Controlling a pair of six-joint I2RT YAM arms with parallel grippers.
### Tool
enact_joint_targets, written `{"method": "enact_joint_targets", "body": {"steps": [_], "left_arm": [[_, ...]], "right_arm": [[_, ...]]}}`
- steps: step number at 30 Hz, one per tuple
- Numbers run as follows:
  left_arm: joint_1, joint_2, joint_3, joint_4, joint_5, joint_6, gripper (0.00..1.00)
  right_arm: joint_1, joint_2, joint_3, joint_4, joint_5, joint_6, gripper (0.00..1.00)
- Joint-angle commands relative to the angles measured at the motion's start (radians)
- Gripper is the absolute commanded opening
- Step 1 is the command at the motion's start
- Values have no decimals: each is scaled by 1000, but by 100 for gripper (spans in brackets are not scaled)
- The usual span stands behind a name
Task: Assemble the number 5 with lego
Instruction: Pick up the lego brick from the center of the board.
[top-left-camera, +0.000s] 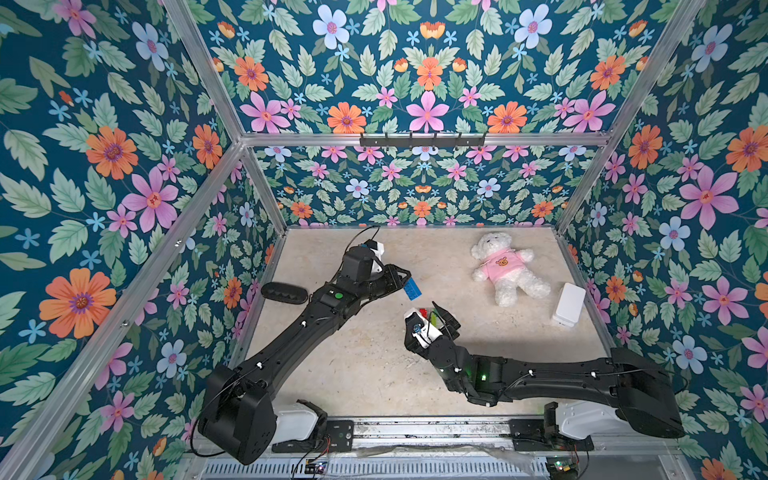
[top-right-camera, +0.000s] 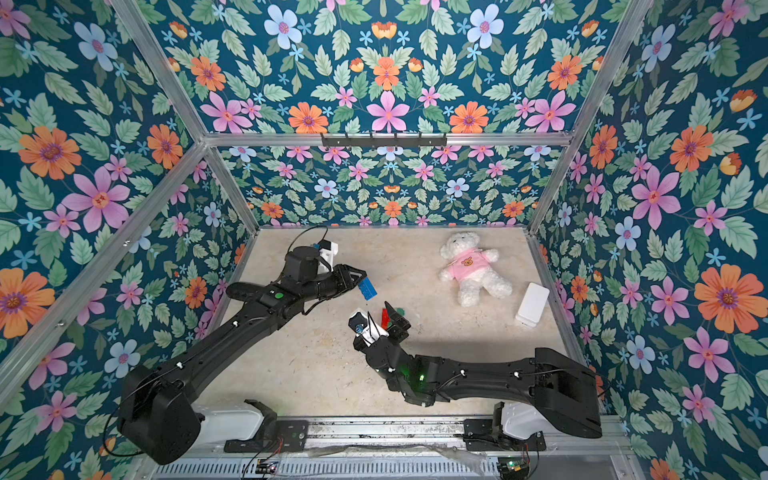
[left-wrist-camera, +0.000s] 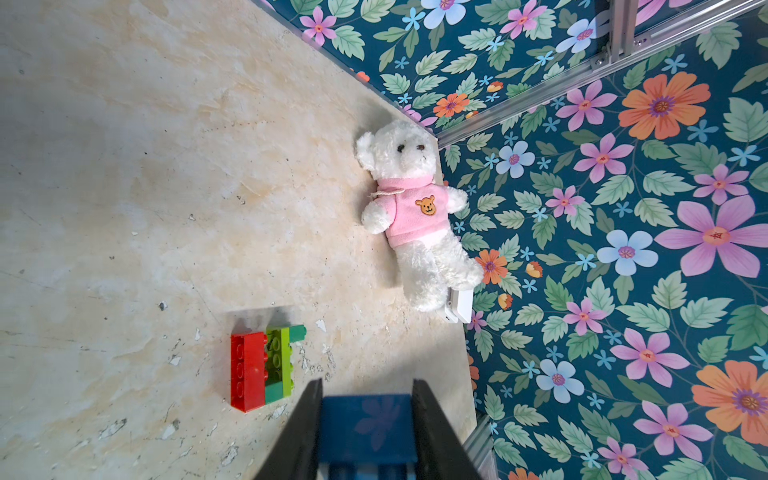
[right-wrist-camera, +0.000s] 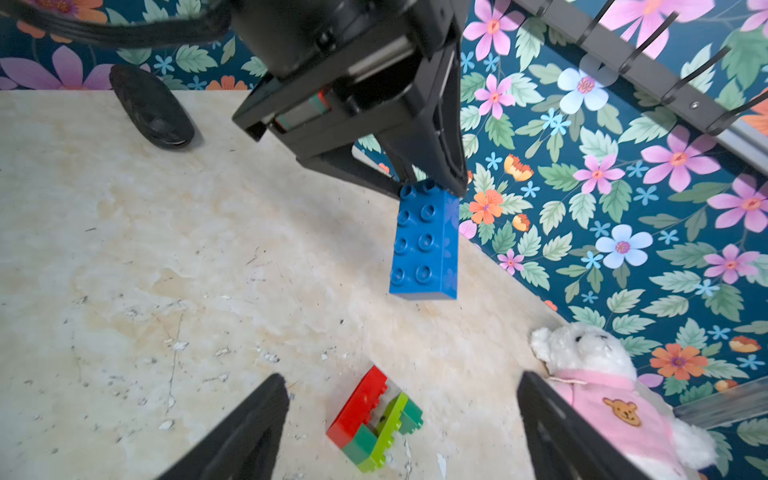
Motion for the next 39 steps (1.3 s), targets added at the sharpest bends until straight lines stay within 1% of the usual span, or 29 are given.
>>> {"method": "enact_joint_targets", "body": {"steps": [1, 3, 5, 7, 11, 16, 19, 23, 27, 30, 32, 36, 39], "left_arm": [[0, -12, -4, 10, -1, 2, 1], [0, -16, -7, 10, -1, 0, 1], [0, -20, -7, 11, 0, 0, 1], [0, -24, -6, 11, 4, 0, 1], [0, -30, -5, 9, 6, 0, 1], [0, -31, -3, 2, 10, 3, 1], [0, -29, -6, 3, 13, 1, 1], [0, -29, -14, 13, 17, -6, 0], [0, -27, -18, 20, 23, -8, 0], [0, -26, -18, 22, 28, -8, 0], [0, -27, -18, 22, 31, -7, 0], [0, -29, -20, 24, 37, -7, 0], [0, -31, -20, 27, 41, -8, 0]], "right_arm": [[-4, 52, -10, 181, 22, -143, 89], [-6, 87, -5, 229, 42, -165, 91], [-10, 122, 17, 232, 63, -178, 91], [-13, 157, 29, 293, 92, -221, 91], [-33, 198, 72, 304, 129, -218, 90], [-49, 222, 81, 377, 163, -280, 90], [-63, 223, 95, 332, 133, -246, 89], [-79, 239, 123, 325, 121, -264, 85], [-105, 268, 157, 257, 94, -228, 81], [-112, 276, 169, 246, 84, -230, 79], [-116, 279, 172, 263, 89, -243, 79], [-130, 308, 211, 220, 99, -238, 74], [-137, 323, 222, 234, 112, -262, 70]]}}
